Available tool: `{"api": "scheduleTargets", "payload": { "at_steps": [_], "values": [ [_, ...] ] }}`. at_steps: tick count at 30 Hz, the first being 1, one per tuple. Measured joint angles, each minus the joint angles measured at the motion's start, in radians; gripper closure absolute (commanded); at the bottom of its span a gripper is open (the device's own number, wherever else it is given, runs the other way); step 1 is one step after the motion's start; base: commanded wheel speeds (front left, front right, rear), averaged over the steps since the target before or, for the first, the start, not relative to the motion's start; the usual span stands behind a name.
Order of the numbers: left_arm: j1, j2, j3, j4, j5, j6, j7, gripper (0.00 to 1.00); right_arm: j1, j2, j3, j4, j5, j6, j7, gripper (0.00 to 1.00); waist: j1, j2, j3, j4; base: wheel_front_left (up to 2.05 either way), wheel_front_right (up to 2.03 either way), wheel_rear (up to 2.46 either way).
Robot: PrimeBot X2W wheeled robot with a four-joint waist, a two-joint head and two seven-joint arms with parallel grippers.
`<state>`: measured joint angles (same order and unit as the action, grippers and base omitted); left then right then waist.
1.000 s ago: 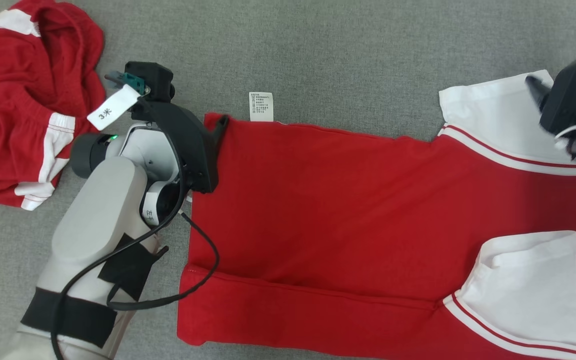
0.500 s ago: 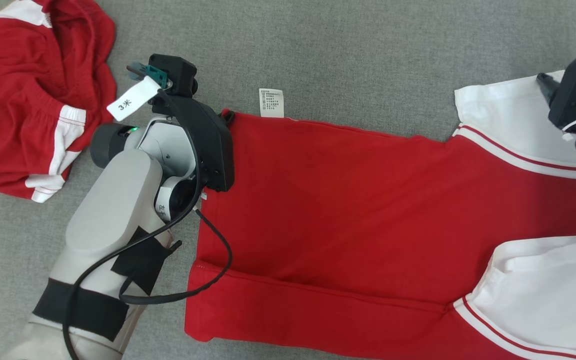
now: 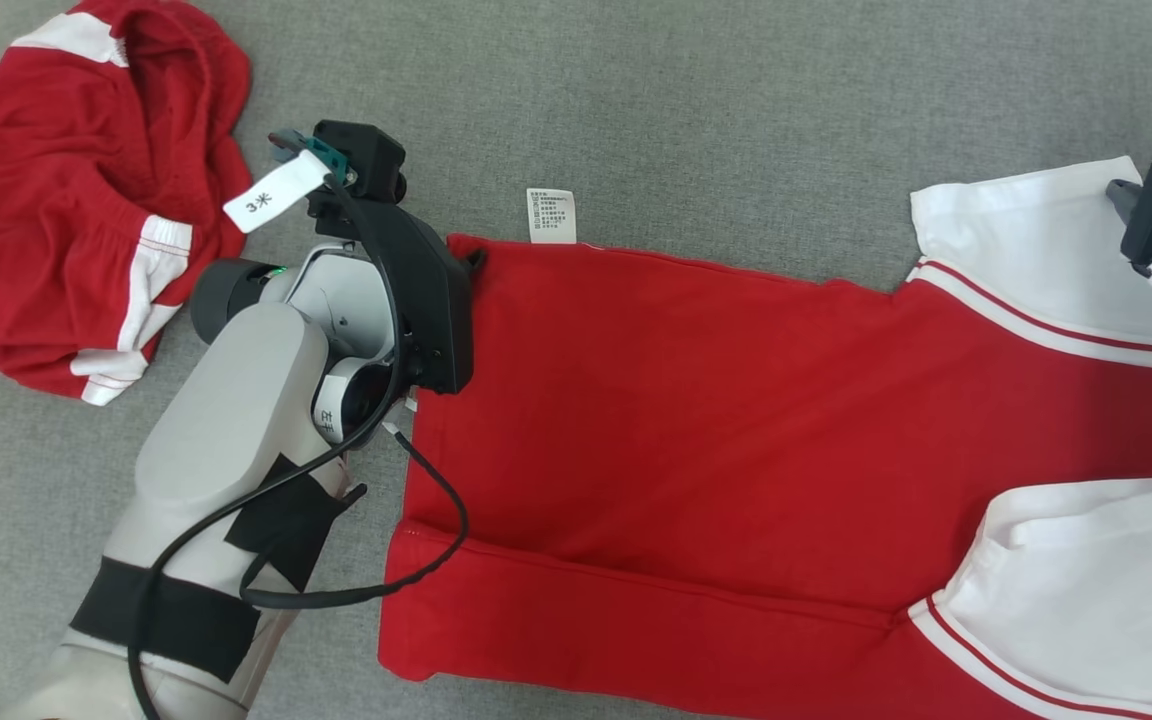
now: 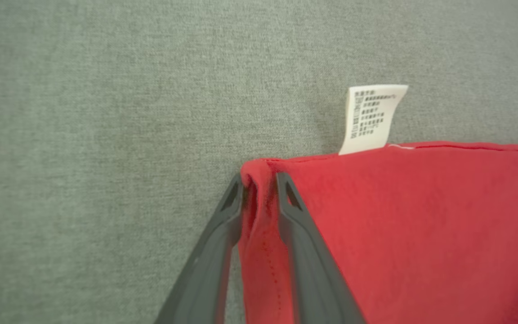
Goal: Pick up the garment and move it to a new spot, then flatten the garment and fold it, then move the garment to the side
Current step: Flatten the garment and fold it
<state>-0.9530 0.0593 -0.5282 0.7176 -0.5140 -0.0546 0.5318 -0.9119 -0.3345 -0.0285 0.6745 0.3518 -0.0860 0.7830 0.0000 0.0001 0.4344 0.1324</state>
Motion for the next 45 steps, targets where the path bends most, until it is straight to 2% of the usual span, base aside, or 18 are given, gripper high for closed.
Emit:
{"api": "scheduleTargets", "payload": {
  "at_steps": [4,6,10,11,16,18,19,20,21,22,35,38,42,44,45],
  "values": [
    [-0.001,-0.003,-0.004,-0.001,-0.002,-0.007,0.006,0.62,0.001,-0.003,-0.007,0.001,0.0,-0.008,0.001,0.26,0.0,-0.0001,0.002,0.009,0.0,0.0,0.0],
    [-0.001,-0.005,-0.007,-0.003,-0.002,-0.008,0.009,0.61,0.0,-0.004,-0.012,0.001,0.0,-0.011,0.002,0.33,0.0,-0.0001,0.005,0.014,0.0,0.0,0.0],
    [-0.003,-0.01,-0.008,-0.005,-0.003,-0.008,0.01,0.62,-0.003,-0.004,-0.011,0.005,-0.001,-0.012,0.01,0.67,0.0,-0.0001,0.012,0.023,0.0,0.0,0.0],
    [-0.003,-0.011,-0.008,-0.005,-0.004,-0.009,0.01,0.65,-0.004,-0.004,-0.009,0.006,-0.003,-0.012,0.011,1.0,0.0,-0.0001,0.013,0.025,0.0,0.0,0.0],
    [-0.007,-0.011,-0.008,-0.001,-0.012,-0.009,0.023,0.71,-0.007,-0.004,0.0,0.008,-0.01,-0.012,0.022,1.0,0.0,-0.0001,0.014,0.026,0.0,0.0,0.0],
    [-0.019,-0.009,-0.008,0.002,-0.012,-0.016,0.031,0.67,-0.014,-0.005,0.003,0.009,-0.01,-0.012,0.028,1.0,0.0,-0.0001,0.014,0.025,0.0,0.0,0.0],
    [-0.022,-0.009,-0.008,0.004,-0.012,-0.016,0.035,0.62,-0.017,-0.005,0.005,0.01,-0.011,-0.012,0.032,1.0,0.0,-0.0001,0.014,0.024,0.0,0.0,0.0],
    [-0.022,-0.008,-0.007,0.005,-0.012,-0.016,0.04,0.48,-0.018,-0.004,0.01,0.01,-0.011,-0.012,0.035,1.0,0.0,-0.0001,0.013,0.023,0.0,0.0,0.0],
    [-0.024,-0.007,-0.007,0.006,-0.012,-0.017,0.04,0.11,-0.019,-0.002,0.013,0.01,-0.011,-0.012,0.035,1.0,0.0,-0.0001,0.013,0.021,0.0,0.0,0.0],
    [-0.027,-0.006,-0.008,0.007,-0.012,-0.017,0.042,0.0,-0.019,-0.002,0.015,0.01,-0.011,-0.012,0.035,1.0,0.0,-0.0001,0.012,0.019,0.0,0.0,0.0],
    [-0.086,0.014,-0.007,0.047,-0.013,-0.006,0.141,0.0,-0.026,0.014,0.032,0.028,-0.011,-0.011,0.036,1.0,0.0,-0.0001,0.006,-0.002,0.0,0.0,0.0],
    [-0.099,0.016,-0.008,0.052,-0.013,0.003,0.164,0.06,-0.026,0.016,0.035,0.032,-0.014,-0.011,0.036,1.0,0.0,-0.0001,0.003,-0.005,0.0,0.0,0.0],
    [-0.1,0.017,-0.007,0.052,-0.013,0.012,0.181,0.04,-0.025,0.016,0.037,0.035,-0.014,-0.011,0.036,1.0,0.0,-0.0001,-0.001,-0.008,0.0,0.0,0.0],
    [-0.102,0.019,-0.008,0.051,-0.013,0.02,0.186,0.07,-0.025,0.016,0.038,0.037,-0.014,-0.01,0.036,1.0,0.0,-0.0001,-0.003,-0.01,0.0,0.0,0.0],
    [-0.102,0.019,-0.009,0.051,-0.013,0.019,0.193,0.14,-0.025,0.016,0.038,0.038,-0.014,-0.009,0.036,1.0,0.0,-0.0001,-0.003,-0.011,0.0,0.0,0.0]
  ]
}}
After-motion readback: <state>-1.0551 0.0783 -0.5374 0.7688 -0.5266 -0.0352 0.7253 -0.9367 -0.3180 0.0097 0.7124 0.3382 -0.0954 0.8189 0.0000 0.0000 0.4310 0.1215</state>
